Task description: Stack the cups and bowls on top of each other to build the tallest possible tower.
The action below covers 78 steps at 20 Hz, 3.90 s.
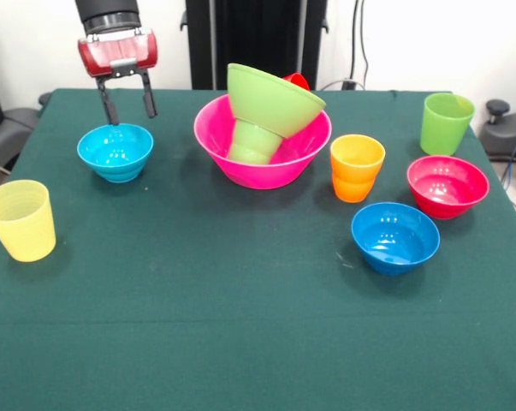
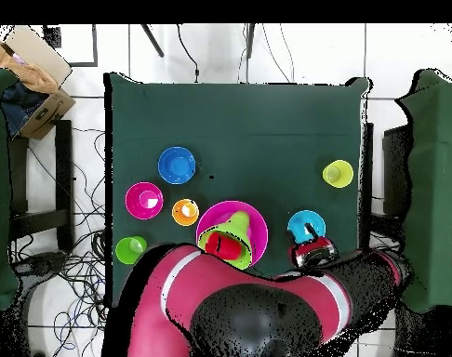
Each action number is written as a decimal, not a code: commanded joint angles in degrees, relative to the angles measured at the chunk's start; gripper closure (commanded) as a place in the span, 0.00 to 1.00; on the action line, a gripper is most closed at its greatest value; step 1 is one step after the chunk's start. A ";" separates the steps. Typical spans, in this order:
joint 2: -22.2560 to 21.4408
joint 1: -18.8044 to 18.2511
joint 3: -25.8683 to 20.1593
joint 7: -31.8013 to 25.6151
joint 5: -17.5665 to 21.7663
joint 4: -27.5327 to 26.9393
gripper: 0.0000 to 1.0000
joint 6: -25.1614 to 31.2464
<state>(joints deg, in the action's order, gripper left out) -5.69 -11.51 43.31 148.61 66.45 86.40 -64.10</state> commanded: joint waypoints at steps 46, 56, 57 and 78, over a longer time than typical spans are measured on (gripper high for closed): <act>12.30 6.03 -3.91 12.35 14.90 -9.22 0.00 19.04; 13.76 2.98 -6.65 2.54 9.31 -9.26 0.00 21.05; 13.92 2.70 -6.86 1.81 8.74 -9.31 0.00 21.14; 17.51 -1.69 -7.85 -11.24 -0.78 -10.56 0.00 18.16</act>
<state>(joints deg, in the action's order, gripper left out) 8.61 -11.92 46.57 153.63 70.55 79.77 -48.89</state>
